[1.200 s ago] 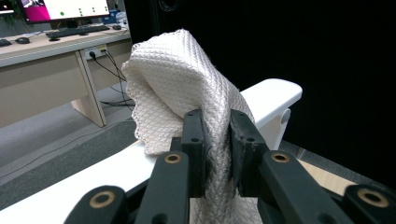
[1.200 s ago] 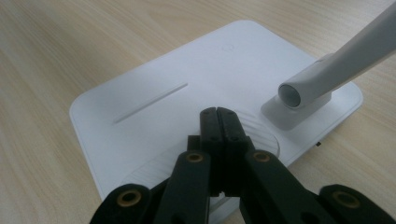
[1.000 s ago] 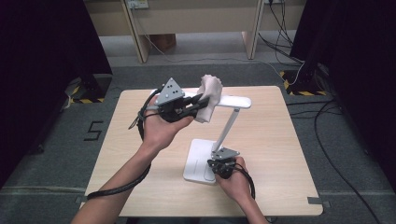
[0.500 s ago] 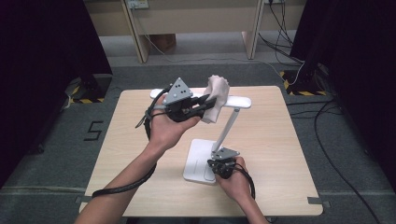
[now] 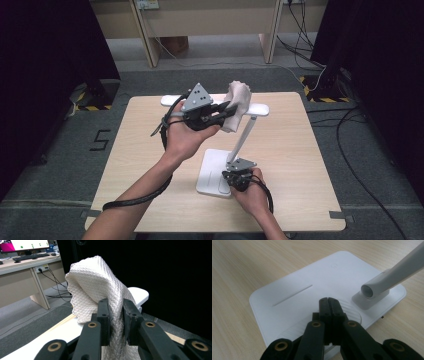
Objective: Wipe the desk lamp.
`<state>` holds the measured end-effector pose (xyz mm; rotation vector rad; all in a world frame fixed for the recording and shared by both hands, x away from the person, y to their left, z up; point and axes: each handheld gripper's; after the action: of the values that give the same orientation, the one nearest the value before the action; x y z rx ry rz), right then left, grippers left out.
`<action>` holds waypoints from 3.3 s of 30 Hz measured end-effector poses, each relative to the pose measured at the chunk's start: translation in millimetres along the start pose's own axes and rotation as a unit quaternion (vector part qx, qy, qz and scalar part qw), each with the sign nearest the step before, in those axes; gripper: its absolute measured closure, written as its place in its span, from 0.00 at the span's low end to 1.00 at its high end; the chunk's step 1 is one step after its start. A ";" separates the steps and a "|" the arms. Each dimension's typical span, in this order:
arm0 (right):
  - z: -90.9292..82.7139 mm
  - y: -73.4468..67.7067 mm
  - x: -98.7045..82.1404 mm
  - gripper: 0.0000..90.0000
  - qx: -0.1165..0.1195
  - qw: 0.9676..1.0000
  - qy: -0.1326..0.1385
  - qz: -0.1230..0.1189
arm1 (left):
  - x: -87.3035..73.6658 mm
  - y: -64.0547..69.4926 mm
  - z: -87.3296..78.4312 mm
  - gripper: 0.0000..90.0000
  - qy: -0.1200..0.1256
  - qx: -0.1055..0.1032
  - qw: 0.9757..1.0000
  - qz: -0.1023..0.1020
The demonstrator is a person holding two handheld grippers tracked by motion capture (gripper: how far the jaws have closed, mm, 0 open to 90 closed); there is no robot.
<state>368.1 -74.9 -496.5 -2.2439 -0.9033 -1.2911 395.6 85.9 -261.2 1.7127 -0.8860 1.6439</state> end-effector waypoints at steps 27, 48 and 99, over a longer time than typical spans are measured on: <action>0.0 0.1 -0.4 1.00 0.000 1.000 0.002 0.001 | 3.0 20.7 27.0 0.86 -0.007 -0.024 1.000 0.005; -0.1 0.6 -0.7 1.00 0.001 1.000 0.003 0.001 | 3.2 33.3 38.5 0.86 -0.010 -0.038 0.999 0.022; -0.1 0.8 -0.9 1.00 0.001 1.000 0.004 0.003 | -49.8 -30.0 -130.1 0.87 0.016 0.054 0.998 0.016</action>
<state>368.3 -75.8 -497.2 -2.2359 -0.8931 -1.2944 341.3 210.8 -303.0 1.7462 -0.8270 1.7646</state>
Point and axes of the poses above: each handheld gripper's, and its own axes: z roughly forward along the jaws, x roughly out of its top, y roughly to its right, and after that the axes turned 11 degrees about y, right-handed
